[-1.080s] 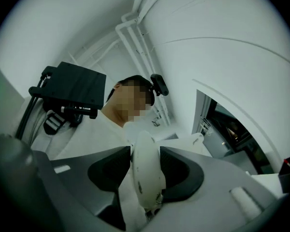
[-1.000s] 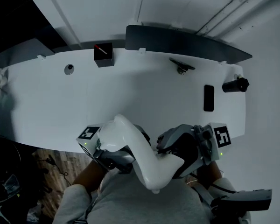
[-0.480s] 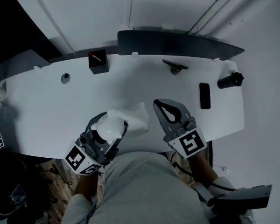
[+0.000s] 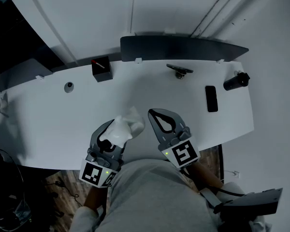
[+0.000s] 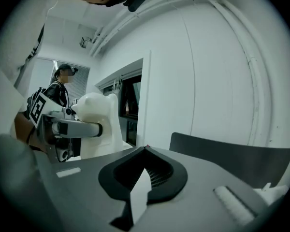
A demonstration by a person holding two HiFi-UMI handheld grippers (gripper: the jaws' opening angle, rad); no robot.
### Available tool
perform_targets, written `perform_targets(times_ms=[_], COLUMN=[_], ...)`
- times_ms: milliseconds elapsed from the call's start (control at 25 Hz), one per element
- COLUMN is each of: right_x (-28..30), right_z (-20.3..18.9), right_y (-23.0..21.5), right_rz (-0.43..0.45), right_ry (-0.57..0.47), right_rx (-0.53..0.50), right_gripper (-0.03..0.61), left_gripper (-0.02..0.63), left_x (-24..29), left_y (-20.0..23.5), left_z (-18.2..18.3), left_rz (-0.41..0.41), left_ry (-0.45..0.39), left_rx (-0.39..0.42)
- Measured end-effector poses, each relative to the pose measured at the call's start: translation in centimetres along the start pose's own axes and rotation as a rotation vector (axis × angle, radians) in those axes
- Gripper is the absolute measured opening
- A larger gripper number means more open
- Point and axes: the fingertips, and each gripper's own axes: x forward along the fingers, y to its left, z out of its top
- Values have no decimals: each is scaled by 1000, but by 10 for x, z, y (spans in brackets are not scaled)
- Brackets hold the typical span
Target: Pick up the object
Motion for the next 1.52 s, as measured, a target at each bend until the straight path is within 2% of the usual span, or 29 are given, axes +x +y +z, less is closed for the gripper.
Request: perform_targets(times_ms=[80,240,600,840,1120,1320,1520], right_x=[1,1,-2,-16,-53,-91,-139], right_z=[1,-1,-10,-9,-8,-20,-35], right_y=[6,17,42,54,69,76,87], right_rz=[-4,-12,-91,-126,-93,-81,-73], right_ry=[13,21,111,74,33,18,-1], right_rx=[-27,-2,-13,-14,-32,-10,23], right_gripper=[1,2,2,2,2,2,2], left_gripper=[153,152,152,152,152,152,152], left_x=[-3,-7,-18,-27,-41,-43,-54], left_y=[5,10,10,2,-36,-77,-123], left_z=[-1,-1,-8,-18,-23,-38,-56], left_rz=[22,46,35,93,154,159,165], left_ry=[1,-2,29,67,73,96,118], left_rx=[-3,8,57,107,146,165,150])
